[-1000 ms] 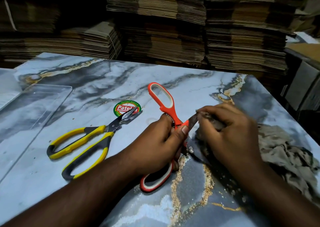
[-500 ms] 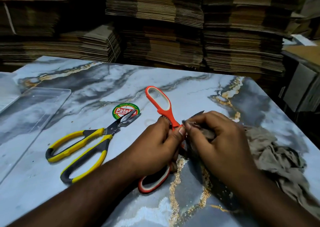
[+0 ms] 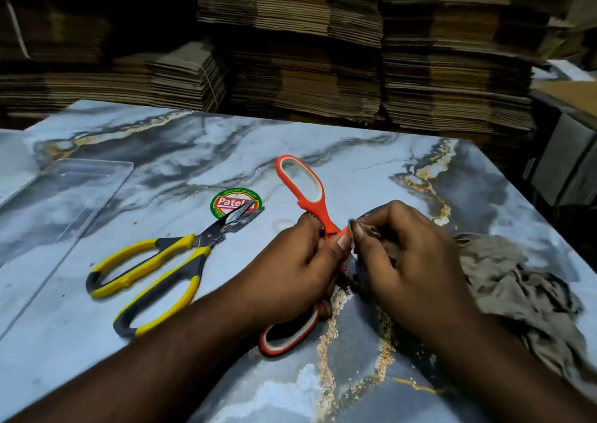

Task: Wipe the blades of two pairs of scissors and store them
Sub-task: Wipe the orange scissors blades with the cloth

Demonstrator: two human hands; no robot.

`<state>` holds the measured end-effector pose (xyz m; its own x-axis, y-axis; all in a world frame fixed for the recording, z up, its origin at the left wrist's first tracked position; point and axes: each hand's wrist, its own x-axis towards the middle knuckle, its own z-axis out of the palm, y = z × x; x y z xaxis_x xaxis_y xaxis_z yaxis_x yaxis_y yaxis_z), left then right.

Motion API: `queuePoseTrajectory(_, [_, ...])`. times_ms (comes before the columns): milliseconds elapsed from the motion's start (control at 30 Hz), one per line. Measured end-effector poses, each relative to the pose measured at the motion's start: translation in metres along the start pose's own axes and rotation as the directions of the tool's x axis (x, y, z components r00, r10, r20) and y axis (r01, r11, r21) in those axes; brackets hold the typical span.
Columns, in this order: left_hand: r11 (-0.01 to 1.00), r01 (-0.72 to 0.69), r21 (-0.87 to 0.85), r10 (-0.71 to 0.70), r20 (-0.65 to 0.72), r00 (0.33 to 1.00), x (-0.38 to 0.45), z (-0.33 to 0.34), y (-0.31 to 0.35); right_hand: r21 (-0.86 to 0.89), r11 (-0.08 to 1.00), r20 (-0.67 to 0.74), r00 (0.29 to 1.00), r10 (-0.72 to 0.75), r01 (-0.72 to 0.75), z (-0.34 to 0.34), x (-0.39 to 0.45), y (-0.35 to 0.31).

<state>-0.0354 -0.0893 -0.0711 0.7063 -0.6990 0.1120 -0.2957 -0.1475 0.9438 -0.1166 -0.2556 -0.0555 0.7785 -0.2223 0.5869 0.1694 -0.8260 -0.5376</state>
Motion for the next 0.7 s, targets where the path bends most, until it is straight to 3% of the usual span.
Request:
queuePoseTrajectory(67, [1.0, -0.006, -0.009, 0.006, 0.008, 1.0, -0.001, -0.002, -0.001, -0.086, 0.996, 0.002, 1.0, -0.017, 0.018, 0.007, 0.01, 0.011])
queuePoseTrajectory(167, [1.0, 0.013, -0.023, -0.013, 0.018, 1.0, -0.001, -0.003, -0.001, -0.121, 0.979, -0.054, 0.986, 0.156, -0.162, -0.002, 0.033, 0.043])
queuePoseTrajectory(233, [0.997, 0.067, -0.046, -0.067, -0.003, 0.998, 0.0, -0.003, 0.001, -0.099, 0.967, -0.146, 0.965, 0.22, -0.235, -0.014, 0.036, 0.052])
queuePoseTrajectory(300, [0.991, 0.116, -0.066, -0.117, -0.021, 0.993, 0.0, -0.002, 0.002, 0.016, 0.98, -0.215, 0.957, 0.197, -0.198, -0.019, 0.027, 0.041])
queuePoseTrajectory(367, [0.99, 0.118, -0.073, -0.12, -0.021, 0.993, 0.002, -0.001, 0.0, 0.101, 0.99, -0.125, 0.985, 0.115, -0.103, -0.014, 0.014, 0.019])
queuePoseTrajectory(467, [0.99, 0.116, -0.086, -0.119, -0.037, 0.992, 0.003, -0.002, -0.002, -0.032, 0.999, 0.083, 0.996, -0.04, 0.042, 0.003, 0.007, 0.008])
queuePoseTrajectory(567, [0.976, 0.128, -0.176, -0.137, -0.037, 0.99, 0.002, -0.001, -0.003, -0.195, 0.976, 0.024, 0.995, 0.098, -0.092, -0.001, 0.029, 0.037])
queuePoseTrajectory(633, [0.969, 0.136, -0.209, -0.15, -0.055, 0.987, 0.001, 0.0, -0.001, -0.146, 0.97, 0.002, 0.98, 0.199, -0.197, -0.011, 0.034, 0.054])
queuePoseTrajectory(700, [0.969, 0.118, -0.216, -0.138, -0.078, 0.987, 0.002, 0.001, 0.002, -0.033, 0.977, -0.02, 0.977, 0.211, -0.212, -0.017, 0.031, 0.057])
